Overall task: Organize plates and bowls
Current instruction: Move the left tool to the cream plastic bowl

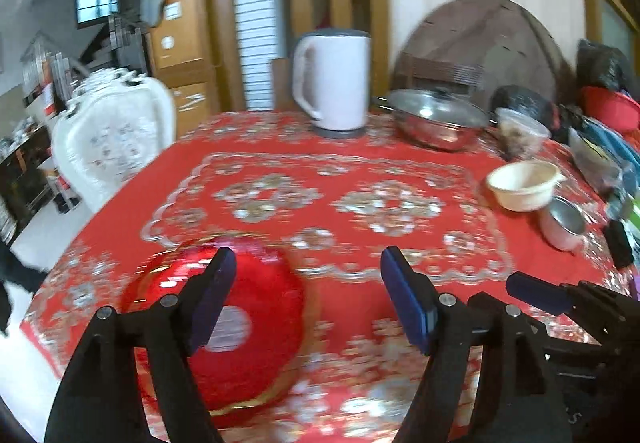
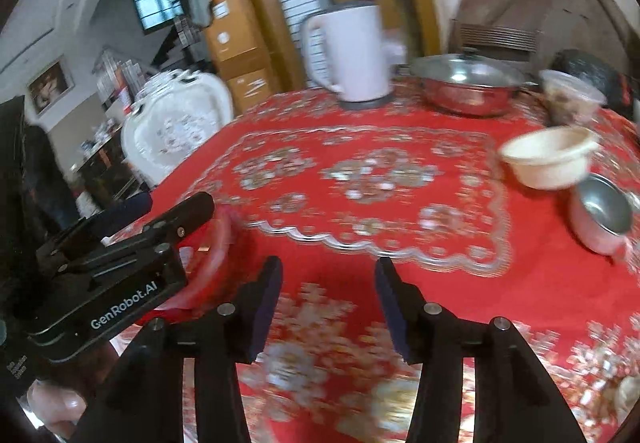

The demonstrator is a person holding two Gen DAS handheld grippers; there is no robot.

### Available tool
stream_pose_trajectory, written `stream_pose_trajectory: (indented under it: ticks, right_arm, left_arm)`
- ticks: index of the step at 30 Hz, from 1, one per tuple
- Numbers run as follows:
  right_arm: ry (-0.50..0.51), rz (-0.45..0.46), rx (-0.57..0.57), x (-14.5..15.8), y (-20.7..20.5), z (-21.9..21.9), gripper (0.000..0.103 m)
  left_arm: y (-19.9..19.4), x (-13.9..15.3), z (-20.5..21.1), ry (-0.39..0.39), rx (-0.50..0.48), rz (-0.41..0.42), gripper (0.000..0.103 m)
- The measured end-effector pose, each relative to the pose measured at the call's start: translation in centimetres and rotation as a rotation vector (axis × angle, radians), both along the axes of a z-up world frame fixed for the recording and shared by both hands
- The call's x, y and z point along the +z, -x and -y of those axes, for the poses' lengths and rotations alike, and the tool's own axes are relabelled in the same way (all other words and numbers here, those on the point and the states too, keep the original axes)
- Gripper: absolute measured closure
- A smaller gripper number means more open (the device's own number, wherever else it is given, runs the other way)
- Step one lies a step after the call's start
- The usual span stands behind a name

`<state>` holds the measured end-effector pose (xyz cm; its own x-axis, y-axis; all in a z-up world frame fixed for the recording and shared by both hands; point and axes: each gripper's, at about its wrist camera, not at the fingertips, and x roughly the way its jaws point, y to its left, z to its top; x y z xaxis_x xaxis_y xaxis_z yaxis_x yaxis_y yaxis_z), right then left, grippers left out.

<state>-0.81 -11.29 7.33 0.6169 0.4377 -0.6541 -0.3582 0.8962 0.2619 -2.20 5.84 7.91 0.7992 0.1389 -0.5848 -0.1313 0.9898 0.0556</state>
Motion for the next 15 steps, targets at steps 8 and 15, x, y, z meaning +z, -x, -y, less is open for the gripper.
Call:
stream_pose_trajectory:
  ticks: [8, 15]
  right_arm:
    - [-0.007, -0.036, -0.157, -1.2, -0.9, 8.0, 0.053]
    - [-0.028, -0.044, -0.260, -1.3, -1.6, 13.5, 0.053]
  left_arm:
    - [-2.7, -0.7, 7.8, 0.004, -0.152, -0.034, 0.028]
    - [-4.6, -1.4, 12.4, 0.001, -0.231, -0.070, 0.029]
